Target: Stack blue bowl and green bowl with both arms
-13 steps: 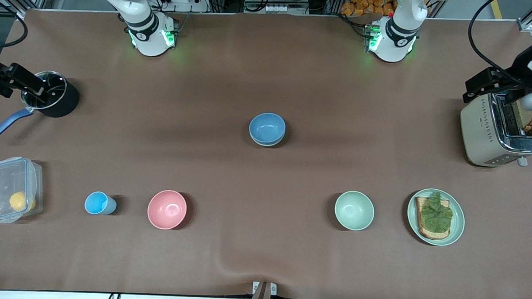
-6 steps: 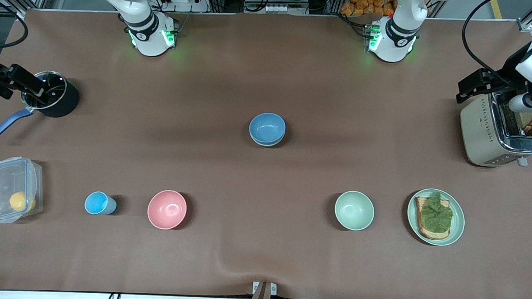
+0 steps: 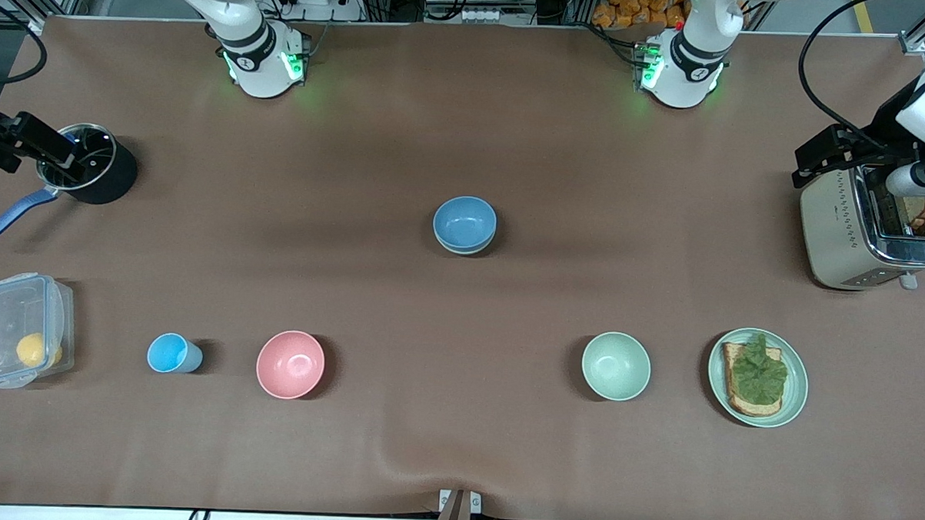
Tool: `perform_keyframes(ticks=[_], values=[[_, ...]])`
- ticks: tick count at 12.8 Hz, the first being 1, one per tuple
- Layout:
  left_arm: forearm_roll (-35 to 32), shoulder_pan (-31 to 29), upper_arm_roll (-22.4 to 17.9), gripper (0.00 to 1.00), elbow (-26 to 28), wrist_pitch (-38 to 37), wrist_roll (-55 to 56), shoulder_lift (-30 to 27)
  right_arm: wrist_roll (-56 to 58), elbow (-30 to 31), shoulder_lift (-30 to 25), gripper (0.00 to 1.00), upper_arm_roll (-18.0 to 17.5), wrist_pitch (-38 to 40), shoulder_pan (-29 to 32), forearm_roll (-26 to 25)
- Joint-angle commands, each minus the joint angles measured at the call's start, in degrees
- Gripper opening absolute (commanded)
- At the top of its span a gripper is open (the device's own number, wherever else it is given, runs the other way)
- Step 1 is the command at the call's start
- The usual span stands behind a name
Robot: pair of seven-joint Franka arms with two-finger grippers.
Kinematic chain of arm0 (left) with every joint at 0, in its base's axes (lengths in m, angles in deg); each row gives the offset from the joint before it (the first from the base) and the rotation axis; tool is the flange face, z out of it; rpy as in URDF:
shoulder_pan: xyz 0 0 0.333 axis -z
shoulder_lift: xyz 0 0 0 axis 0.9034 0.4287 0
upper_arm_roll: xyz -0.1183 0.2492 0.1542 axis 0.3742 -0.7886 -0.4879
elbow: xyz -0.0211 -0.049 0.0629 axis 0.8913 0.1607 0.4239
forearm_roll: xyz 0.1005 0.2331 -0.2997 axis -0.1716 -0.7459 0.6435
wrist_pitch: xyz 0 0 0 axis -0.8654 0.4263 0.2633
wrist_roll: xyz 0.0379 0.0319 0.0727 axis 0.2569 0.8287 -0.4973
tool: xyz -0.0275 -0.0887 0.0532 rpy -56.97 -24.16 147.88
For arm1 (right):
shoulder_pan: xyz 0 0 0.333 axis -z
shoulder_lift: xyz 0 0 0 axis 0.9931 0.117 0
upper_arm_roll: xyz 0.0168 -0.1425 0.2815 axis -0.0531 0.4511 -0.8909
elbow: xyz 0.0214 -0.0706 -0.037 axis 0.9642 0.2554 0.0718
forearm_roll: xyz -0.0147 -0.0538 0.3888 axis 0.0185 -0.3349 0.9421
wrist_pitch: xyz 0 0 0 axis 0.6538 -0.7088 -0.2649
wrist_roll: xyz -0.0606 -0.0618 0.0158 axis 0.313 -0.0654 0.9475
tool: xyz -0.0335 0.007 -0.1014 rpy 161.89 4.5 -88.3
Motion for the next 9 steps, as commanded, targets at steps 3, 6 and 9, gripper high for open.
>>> perform_keyframes(ticks=[3, 6, 9], values=[[-4.38, 0.55, -0.04, 1.0, 1.0, 0.98, -0.42, -1.21, 0.61, 1.67, -1.31, 1.0, 0.29, -0.53, -0.15, -0.15], [-4.29, 0.55, -0.04, 1.0, 1.0, 1.07, -0.16, -1.21, 0.61, 1.58, -1.14, 1.0, 0.29, -0.62, -0.24, -0.15], [-3.94, 0.55, 0.05, 1.0, 1.0, 0.89, -0.33, -1.21, 0.17, 1.23, -0.44, 1.0, 0.29, -0.45, -1.03, -0.32]])
